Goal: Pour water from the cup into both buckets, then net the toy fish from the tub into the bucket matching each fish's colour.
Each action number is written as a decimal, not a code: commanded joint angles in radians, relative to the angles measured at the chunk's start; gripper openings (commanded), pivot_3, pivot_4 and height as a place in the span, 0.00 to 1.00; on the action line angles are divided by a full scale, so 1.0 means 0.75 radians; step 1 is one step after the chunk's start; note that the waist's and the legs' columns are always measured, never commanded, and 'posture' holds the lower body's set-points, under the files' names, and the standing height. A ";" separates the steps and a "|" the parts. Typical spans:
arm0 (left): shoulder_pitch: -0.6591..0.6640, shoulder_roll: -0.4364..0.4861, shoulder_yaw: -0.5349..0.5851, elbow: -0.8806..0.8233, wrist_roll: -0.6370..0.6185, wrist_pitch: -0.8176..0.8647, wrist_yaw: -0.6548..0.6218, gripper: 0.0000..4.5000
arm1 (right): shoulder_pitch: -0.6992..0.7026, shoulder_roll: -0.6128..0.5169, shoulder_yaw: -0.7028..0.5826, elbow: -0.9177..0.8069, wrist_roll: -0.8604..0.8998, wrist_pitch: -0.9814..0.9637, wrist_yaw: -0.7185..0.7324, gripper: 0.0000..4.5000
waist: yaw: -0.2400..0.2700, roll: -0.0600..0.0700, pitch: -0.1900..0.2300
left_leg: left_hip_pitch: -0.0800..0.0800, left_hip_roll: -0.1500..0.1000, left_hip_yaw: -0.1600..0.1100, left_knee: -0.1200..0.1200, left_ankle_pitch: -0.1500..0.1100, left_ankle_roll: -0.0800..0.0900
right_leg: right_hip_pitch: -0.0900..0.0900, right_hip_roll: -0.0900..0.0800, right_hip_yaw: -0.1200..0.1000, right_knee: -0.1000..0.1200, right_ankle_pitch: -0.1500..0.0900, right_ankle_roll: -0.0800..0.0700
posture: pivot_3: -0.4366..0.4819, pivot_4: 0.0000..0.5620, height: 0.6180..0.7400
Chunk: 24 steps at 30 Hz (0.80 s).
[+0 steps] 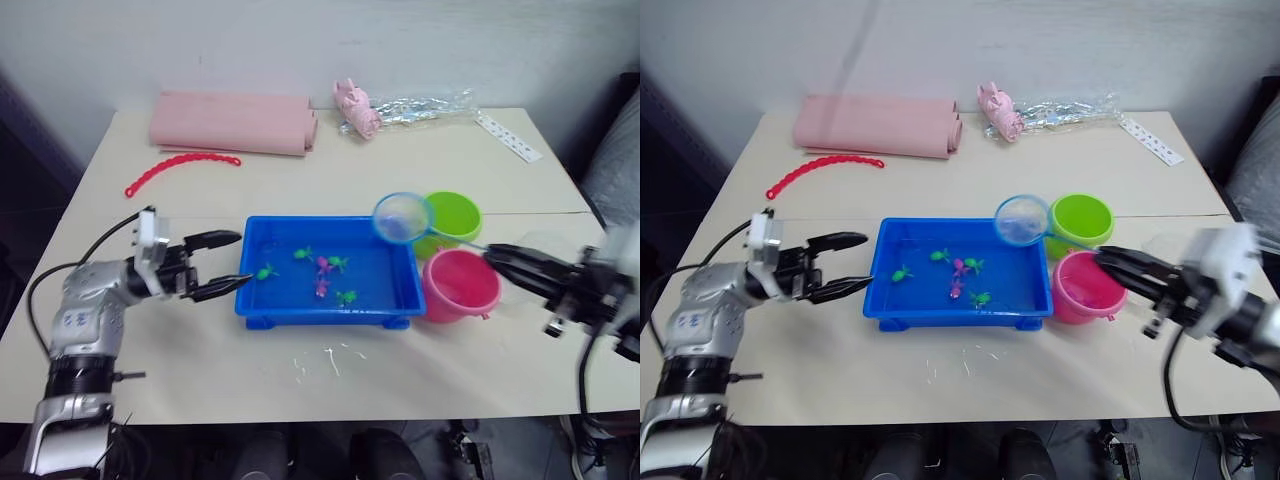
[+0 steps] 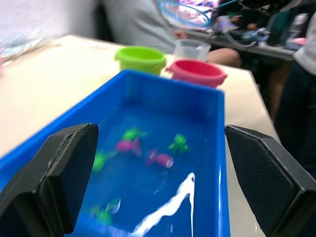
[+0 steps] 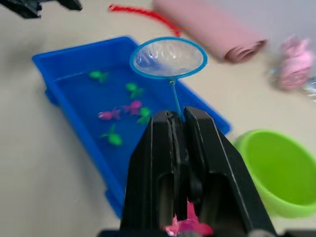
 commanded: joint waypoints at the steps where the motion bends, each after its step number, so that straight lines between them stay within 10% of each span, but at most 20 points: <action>1: 0.077 0.029 0.059 -0.137 -0.037 0.019 0.048 0.99 | -0.202 0.016 0.216 0.040 -0.125 0.086 0.044 0.00 | -0.004 0.000 0.000 | -0.001 0.000 0.000 0.000 0.000 0.000 | -0.001 0.000 0.001 0.000 0.000 0.000 | 0.48 0.27 1.00; 8: 0.211 0.019 0.098 -0.298 -0.059 0.047 0.132 0.99 | -0.489 0.102 0.522 0.203 -0.414 0.040 0.233 0.00 | -0.010 -0.001 0.000 | 0.000 0.000 0.001 0.000 0.000 0.000 | -0.001 -0.001 0.001 0.000 0.000 0.000 | 0.48 0.27 1.00; 24: 0.296 0.010 0.088 -0.394 -0.070 0.040 0.181 0.99 | -0.638 0.243 0.575 0.402 -0.686 -0.112 0.405 0.00 | -0.010 -0.001 0.000 | 0.000 0.000 0.001 0.000 0.000 0.000 | -0.002 0.000 0.001 0.001 0.000 0.000 | 0.48 0.27 1.00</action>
